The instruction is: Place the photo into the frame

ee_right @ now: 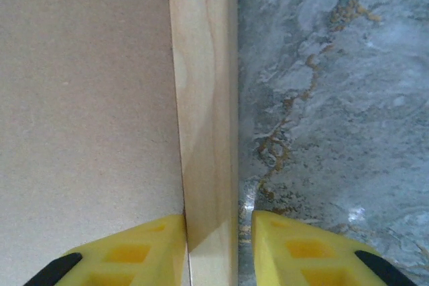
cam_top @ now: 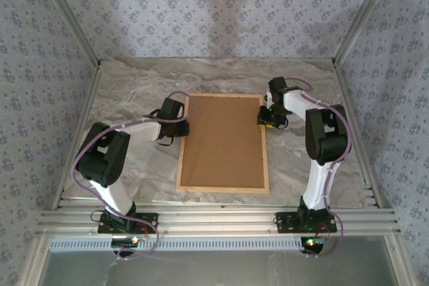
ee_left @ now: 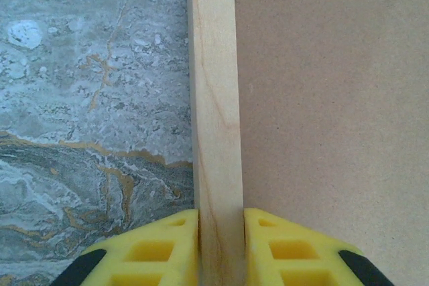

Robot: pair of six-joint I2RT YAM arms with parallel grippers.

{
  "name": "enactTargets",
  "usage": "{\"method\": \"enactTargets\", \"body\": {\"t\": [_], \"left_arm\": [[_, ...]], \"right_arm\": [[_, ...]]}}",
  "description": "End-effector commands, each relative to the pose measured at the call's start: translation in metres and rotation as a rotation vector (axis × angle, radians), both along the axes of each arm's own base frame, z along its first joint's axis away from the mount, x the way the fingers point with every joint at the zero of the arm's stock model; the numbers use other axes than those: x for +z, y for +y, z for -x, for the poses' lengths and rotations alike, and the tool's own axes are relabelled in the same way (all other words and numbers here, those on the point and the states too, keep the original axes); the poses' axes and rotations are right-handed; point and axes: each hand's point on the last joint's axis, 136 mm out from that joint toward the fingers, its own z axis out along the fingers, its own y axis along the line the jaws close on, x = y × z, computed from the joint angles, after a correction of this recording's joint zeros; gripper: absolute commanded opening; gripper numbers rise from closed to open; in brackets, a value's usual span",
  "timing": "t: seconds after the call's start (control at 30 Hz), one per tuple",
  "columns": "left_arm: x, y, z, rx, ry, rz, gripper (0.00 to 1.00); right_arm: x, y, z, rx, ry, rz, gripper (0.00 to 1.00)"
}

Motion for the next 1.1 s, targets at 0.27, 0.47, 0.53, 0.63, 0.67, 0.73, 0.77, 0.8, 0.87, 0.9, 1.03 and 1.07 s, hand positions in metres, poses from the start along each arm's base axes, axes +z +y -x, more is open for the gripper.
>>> {"method": "enactTargets", "body": {"t": [0.27,0.47,0.53,0.63,0.67,0.73,0.77,0.8,0.87,0.9,1.03,1.07], "left_arm": [[-0.013,0.013,0.021,-0.006,0.12,-0.096,0.31],[0.025,0.009,-0.006,0.009,0.041,-0.072,0.5],[0.033,0.011,-0.015,0.02,0.026,-0.073,0.52],[0.041,0.018,-0.03,0.043,0.015,-0.081,0.53],[0.042,0.02,-0.034,0.049,0.016,-0.086,0.53],[0.042,0.025,-0.043,0.065,0.017,-0.094,0.52],[0.043,0.027,-0.049,0.072,0.017,-0.097,0.51],[0.04,0.029,-0.052,0.079,0.025,-0.102,0.5],[0.039,0.031,-0.061,0.087,0.03,-0.106,0.48],[0.038,0.031,-0.065,0.088,0.034,-0.108,0.48],[0.033,0.03,-0.08,0.088,0.049,-0.118,0.44],[0.032,0.029,-0.084,0.084,0.053,-0.119,0.43]], "right_arm": [[-0.016,-0.006,0.002,0.036,0.043,0.03,0.29],[-0.014,-0.008,-0.002,0.036,0.013,0.049,0.24],[-0.013,-0.006,-0.003,0.04,0.004,0.048,0.24],[-0.012,-0.006,-0.002,0.044,0.003,0.044,0.24],[-0.011,-0.007,-0.002,0.045,0.002,0.046,0.24],[-0.011,-0.009,-0.003,0.044,-0.001,0.048,0.24],[-0.01,-0.009,-0.003,0.047,-0.004,0.046,0.24],[-0.01,-0.01,-0.003,0.046,-0.007,0.044,0.24],[-0.01,-0.01,-0.004,0.045,-0.007,0.04,0.24],[-0.01,-0.01,-0.004,0.045,-0.01,0.038,0.24],[-0.011,-0.01,-0.005,0.045,-0.008,0.028,0.24],[-0.011,-0.01,-0.005,0.046,-0.008,0.028,0.24]]}}
